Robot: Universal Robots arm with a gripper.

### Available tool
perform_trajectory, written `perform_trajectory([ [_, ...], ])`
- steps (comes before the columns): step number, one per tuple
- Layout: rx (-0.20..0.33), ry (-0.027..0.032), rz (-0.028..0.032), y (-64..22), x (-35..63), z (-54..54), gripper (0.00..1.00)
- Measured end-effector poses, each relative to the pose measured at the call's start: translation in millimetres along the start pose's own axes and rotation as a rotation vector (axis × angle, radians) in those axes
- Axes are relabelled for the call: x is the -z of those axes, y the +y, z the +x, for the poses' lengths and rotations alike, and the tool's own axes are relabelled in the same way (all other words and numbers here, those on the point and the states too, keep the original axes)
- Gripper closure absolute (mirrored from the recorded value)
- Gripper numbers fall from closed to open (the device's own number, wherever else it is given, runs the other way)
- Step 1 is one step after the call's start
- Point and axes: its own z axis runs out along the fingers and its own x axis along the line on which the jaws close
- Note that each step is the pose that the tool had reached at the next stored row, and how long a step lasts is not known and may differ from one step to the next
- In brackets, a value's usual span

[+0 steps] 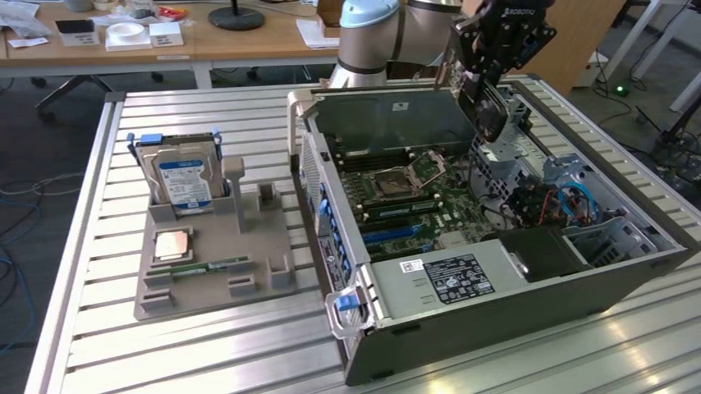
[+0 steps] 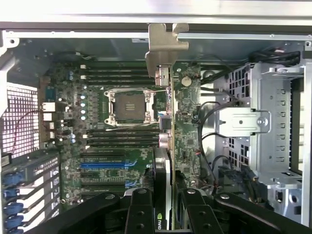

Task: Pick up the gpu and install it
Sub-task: 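Pick up the gpu and move the gpu toward the slot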

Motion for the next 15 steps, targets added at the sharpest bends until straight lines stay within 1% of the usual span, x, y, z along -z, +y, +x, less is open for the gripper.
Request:
perform_trajectory([
  [3, 0.000, 0.0000, -0.0001, 0.4, -0.3, -6.5, 0.73],
  [15, 0.000, 0.0000, 0.0000, 0.5, -0.3, -7.0, 0.73],
])
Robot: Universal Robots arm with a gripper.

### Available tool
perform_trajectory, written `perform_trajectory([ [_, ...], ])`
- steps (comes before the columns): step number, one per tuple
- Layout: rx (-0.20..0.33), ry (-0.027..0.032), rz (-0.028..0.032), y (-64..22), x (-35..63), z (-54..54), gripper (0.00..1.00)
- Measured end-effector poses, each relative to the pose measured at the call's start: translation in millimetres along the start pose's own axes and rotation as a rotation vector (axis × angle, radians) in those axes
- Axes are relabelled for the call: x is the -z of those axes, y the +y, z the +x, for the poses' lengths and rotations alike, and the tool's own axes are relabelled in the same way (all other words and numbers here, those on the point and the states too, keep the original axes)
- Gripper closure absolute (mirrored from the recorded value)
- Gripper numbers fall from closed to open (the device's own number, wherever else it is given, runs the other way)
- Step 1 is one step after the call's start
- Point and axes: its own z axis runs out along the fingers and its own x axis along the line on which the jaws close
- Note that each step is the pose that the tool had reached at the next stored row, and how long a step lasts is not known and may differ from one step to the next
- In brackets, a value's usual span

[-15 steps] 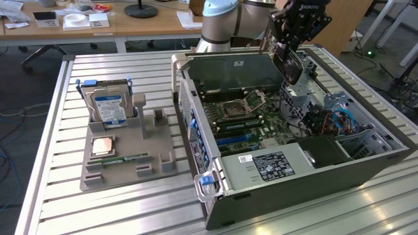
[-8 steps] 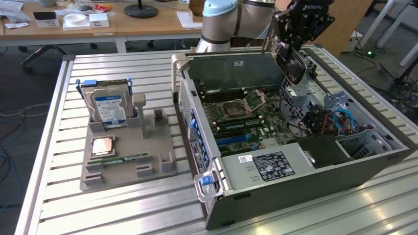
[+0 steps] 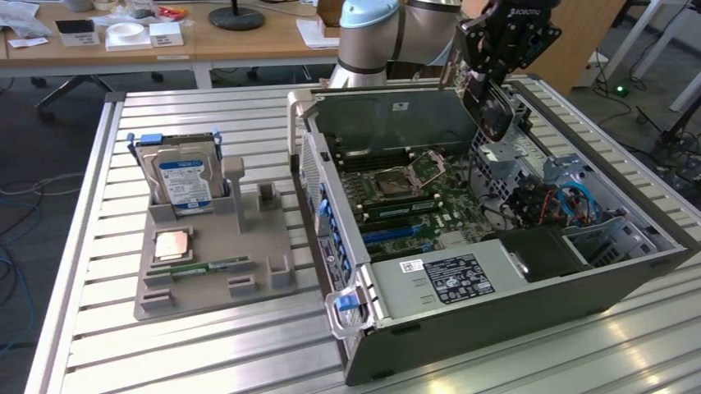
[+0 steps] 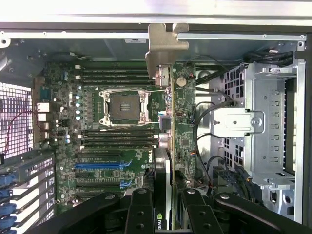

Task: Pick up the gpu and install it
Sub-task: 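Pick up the gpu and move the gpu toward the slot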

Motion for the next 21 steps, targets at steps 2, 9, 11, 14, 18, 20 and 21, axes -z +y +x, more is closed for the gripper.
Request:
perform_trajectory([
  [2, 0.000, 0.0000, 0.0000, 0.0, 0.0, -0.3, 0.73],
  [9, 0.000, 0.0000, 0.0000, 0.5, -0.8, -11.6, 0.73],
  [11, 0.000, 0.0001, -0.0001, 0.6, -1.0, -14.0, 0.73],
  [14, 0.000, 0.0000, 0.0001, 0.7, -0.9, -14.1, 0.73],
  [18, 0.000, 0.0000, 0.0001, 0.7, -1.1, -14.1, 0.73],
  [20, 0.000, 0.0000, 0.0001, 0.7, -1.2, -14.1, 0.73],
  [21, 0.000, 0.0000, 0.0001, 0.7, -1.3, -14.1, 0.73],
])
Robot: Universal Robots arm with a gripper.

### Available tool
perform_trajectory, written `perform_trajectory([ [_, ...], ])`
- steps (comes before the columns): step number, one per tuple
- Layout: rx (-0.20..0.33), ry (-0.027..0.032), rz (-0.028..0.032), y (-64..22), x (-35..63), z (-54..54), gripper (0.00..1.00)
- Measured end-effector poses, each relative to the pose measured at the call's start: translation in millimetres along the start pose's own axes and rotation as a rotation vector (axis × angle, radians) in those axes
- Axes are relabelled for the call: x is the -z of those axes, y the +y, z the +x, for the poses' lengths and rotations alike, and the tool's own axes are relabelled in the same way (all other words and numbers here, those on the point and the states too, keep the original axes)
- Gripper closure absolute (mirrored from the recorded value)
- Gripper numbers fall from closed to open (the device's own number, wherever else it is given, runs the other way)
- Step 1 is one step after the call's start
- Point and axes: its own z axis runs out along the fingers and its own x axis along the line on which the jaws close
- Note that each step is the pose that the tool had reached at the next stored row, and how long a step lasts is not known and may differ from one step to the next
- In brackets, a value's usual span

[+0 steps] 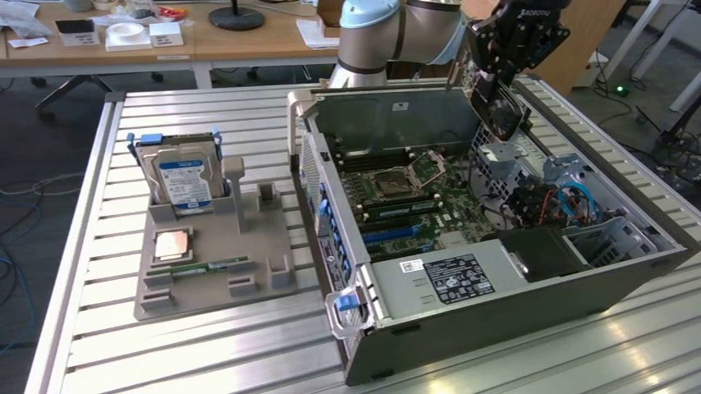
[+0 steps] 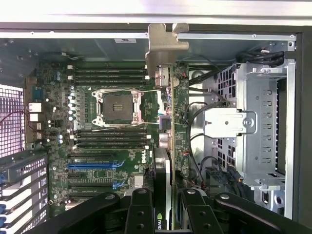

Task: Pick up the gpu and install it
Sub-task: 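Pick up the gpu and move the gpu toward the slot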

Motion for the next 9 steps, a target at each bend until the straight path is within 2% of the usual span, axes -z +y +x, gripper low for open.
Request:
perform_trajectory([
  [9, 0.000, 0.0000, 0.0011, -0.2, -5.8, -1.7, 0.73],
])
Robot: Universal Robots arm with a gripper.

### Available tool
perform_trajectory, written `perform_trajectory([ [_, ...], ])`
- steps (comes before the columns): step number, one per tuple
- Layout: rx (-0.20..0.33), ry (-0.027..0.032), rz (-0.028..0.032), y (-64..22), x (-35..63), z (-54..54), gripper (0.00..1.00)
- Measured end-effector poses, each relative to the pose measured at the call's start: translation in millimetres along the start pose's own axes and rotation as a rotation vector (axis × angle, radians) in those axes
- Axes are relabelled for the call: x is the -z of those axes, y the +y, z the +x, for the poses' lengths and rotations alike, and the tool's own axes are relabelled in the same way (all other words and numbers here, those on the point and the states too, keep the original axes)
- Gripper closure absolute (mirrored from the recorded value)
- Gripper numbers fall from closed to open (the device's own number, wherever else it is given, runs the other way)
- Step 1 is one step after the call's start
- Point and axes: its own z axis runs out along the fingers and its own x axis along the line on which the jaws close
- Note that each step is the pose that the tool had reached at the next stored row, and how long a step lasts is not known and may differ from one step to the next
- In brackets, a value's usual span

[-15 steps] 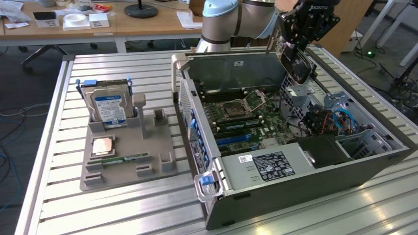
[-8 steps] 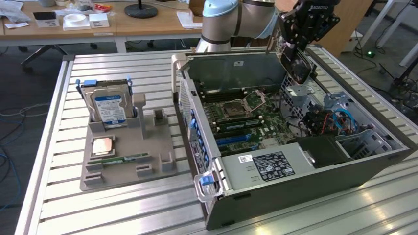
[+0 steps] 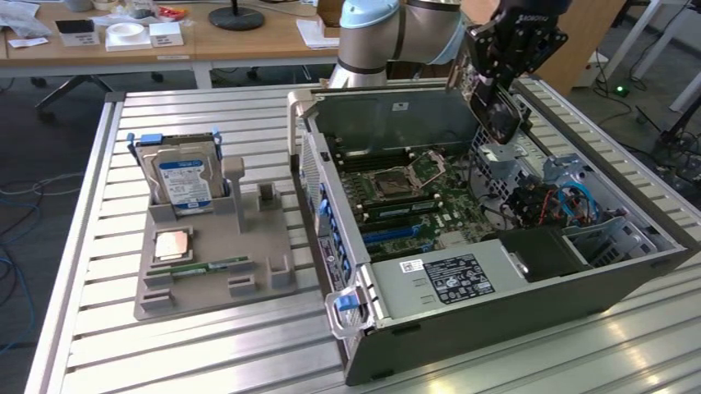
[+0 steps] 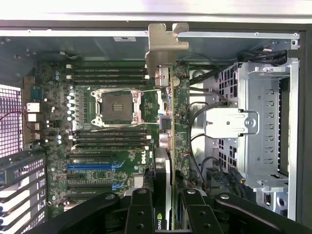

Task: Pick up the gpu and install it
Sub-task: 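Pick up the gpu and move the gpu toward the slot, then insert the gpu into the slot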

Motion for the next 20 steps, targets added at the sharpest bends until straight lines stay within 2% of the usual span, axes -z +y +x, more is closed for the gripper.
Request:
perform_trajectory([
  [4, 0.000, -0.0001, 0.0019, 0.3, -0.5, -6.6, 0.73],
  [20, 0.001, -0.0001, 0.0018, 0.3, -0.6, -6.8, 0.73],
])
